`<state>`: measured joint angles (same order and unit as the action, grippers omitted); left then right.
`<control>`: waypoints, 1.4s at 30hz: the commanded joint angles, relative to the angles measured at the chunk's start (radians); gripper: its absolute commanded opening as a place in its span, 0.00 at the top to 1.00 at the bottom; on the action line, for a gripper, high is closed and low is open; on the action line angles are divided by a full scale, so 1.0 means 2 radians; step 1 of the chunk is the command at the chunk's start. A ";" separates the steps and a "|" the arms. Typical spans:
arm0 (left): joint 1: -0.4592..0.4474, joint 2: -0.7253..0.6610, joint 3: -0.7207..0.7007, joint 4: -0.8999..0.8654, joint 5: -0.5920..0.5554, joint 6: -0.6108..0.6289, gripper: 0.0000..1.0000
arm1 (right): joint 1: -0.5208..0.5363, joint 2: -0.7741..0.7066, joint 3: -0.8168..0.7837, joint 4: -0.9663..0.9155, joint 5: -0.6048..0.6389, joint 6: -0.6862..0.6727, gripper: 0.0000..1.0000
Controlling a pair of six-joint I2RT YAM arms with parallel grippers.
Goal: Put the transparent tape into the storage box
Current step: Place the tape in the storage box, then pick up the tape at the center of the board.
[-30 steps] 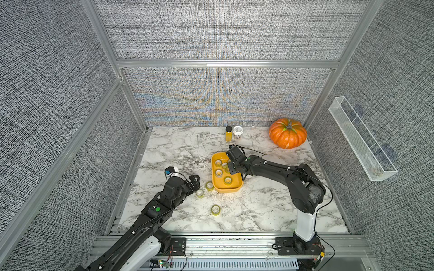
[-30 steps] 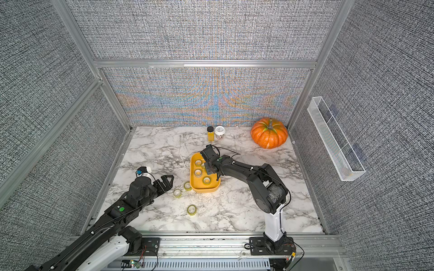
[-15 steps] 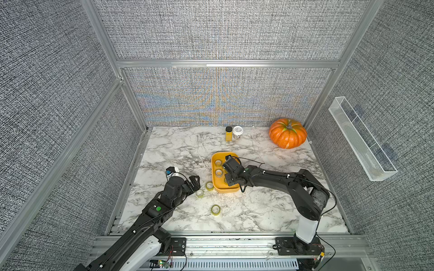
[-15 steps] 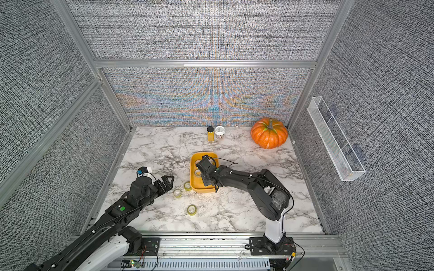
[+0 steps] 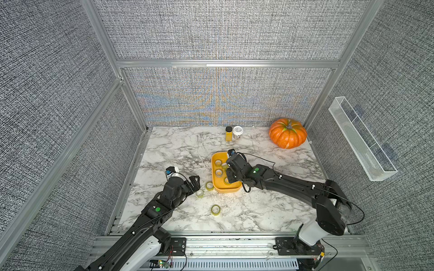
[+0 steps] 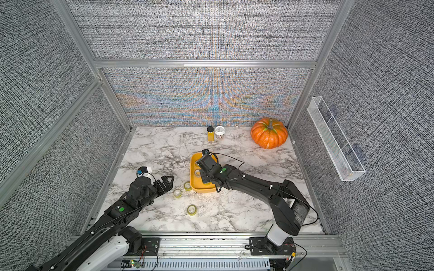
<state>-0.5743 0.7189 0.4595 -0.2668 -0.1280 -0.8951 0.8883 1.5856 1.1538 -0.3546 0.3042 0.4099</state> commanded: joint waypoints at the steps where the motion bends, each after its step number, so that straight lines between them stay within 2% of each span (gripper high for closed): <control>1: 0.000 0.009 0.004 -0.028 0.001 0.015 0.00 | 0.013 -0.040 -0.029 0.015 -0.009 0.029 0.46; 4: 0.000 0.011 -0.008 -0.022 0.008 0.005 0.00 | 0.036 -0.091 -0.075 0.024 -0.012 0.059 0.38; 10: -0.001 0.011 -0.036 0.007 0.032 -0.010 0.00 | 0.089 -0.123 -0.145 0.027 -0.037 0.121 0.37; 15: -0.003 0.020 -0.052 0.016 0.046 -0.021 0.00 | 0.137 -0.087 -0.168 0.047 -0.035 0.159 0.38; 19: -0.004 0.035 -0.053 0.016 0.055 -0.020 0.00 | 0.160 -0.037 -0.155 0.073 -0.045 0.165 0.39; 29: -0.007 0.088 -0.043 0.011 0.060 -0.020 0.02 | 0.173 0.079 -0.090 0.062 -0.038 0.155 0.40; 34: -0.008 0.113 -0.034 -0.006 0.059 -0.023 0.04 | 0.174 0.069 -0.112 0.042 -0.017 0.169 0.50; 39: -0.010 0.151 -0.023 -0.022 0.052 -0.028 0.08 | 0.166 0.027 -0.167 0.041 -0.010 0.177 0.65; 42: -0.015 0.167 -0.015 -0.027 0.041 -0.029 0.16 | 0.160 0.001 -0.200 0.046 -0.008 0.175 0.76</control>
<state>-0.6003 1.0367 0.4160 -0.2985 -0.0231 -0.9508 1.2148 1.6119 0.7933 -0.2203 0.2653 0.7563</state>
